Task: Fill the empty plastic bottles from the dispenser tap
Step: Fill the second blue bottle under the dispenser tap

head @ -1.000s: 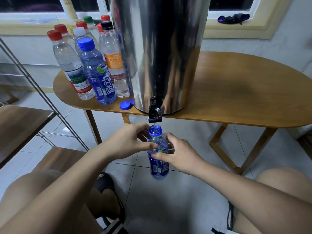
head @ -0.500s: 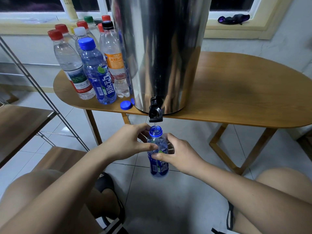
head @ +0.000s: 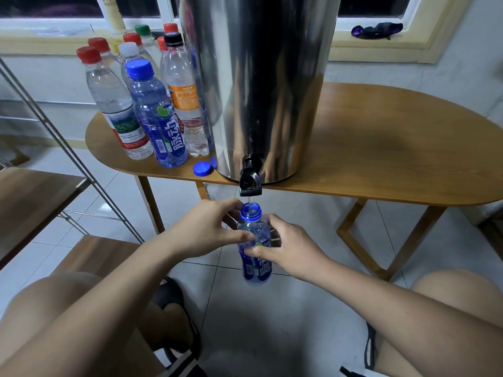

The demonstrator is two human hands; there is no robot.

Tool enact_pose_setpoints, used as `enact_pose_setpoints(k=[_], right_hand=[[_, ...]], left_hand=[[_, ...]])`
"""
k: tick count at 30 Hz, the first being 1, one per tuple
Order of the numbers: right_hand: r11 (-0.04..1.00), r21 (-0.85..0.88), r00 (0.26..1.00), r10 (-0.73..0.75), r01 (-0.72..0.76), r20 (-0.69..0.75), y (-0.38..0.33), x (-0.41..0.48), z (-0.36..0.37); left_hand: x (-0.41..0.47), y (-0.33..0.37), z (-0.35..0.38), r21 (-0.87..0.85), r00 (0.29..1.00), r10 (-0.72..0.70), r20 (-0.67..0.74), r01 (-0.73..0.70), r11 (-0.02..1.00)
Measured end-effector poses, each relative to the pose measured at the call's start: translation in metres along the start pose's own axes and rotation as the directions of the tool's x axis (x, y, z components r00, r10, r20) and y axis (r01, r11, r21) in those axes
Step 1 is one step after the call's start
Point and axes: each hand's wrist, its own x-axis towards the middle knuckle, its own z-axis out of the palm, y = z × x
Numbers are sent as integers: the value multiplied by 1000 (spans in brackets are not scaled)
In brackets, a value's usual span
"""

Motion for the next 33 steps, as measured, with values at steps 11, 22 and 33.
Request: enact_pose_setpoints(k=[11,22,33], right_hand=[[1000,-10,1000,5,-5,-13,3,2,1],[1000,12,1000,7,-7,-20,2,3,2],[1000,-8,1000,2,-2,-16,3,4,3]], left_hand=[[1,-4,3,12,1000,15,-12,-15,1000],[3,-5,4,17,999,28,-27,-28,999],[2,-5,4,22,999,33,-23,-32,999]])
